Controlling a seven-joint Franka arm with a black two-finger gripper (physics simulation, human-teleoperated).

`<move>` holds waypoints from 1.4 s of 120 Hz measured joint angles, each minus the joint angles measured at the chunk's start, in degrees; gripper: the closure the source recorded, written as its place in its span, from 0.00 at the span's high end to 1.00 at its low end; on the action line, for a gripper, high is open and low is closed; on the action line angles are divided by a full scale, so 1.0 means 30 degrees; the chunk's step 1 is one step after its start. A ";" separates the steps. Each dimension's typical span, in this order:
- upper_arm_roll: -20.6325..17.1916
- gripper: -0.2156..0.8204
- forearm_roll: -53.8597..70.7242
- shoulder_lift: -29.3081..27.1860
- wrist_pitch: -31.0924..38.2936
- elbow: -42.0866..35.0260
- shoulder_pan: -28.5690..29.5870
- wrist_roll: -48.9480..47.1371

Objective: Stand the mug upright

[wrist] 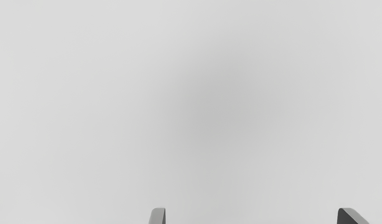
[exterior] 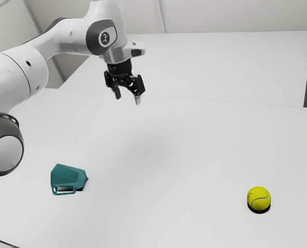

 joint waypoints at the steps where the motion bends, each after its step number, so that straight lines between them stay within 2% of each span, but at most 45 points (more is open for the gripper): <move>1: 0.0000 0.79 -0.0005 -0.0001 -0.0057 -0.0003 0.0001 -0.0005; 21: 0.0109 0.79 -0.0619 -0.0064 -0.0716 -0.0367 0.0111 -0.0141; 27: 0.0509 0.79 -0.1110 -0.0903 -0.0760 -0.1406 0.0281 -0.0180; 37: 0.2252 0.79 -0.1963 -0.4564 -0.0726 -0.5232 0.0610 -0.0101; 45: 0.3697 0.79 -0.2429 -0.6597 -0.0709 -0.7458 0.0983 0.0122; 56: 0.5419 0.79 -0.2940 -0.8009 -0.0691 -0.9336 0.1757 0.0633; 73: 0.8004 0.79 -0.3664 -0.9298 -0.0668 -1.1545 0.0928 0.1802; 89: 0.9782 0.79 -0.3885 -0.9878 -0.0593 -1.3251 0.0817 0.3013; 110: 1.1319 0.79 -0.3476 -1.0250 -0.0269 -1.5033 0.0649 0.4518; 147: 1.1902 0.79 -0.2679 -1.0091 0.2202 -1.6743 0.0547 0.7247; 168: 1.2918 0.79 -0.4424 -0.9854 0.3787 -1.7343 0.0593 0.9094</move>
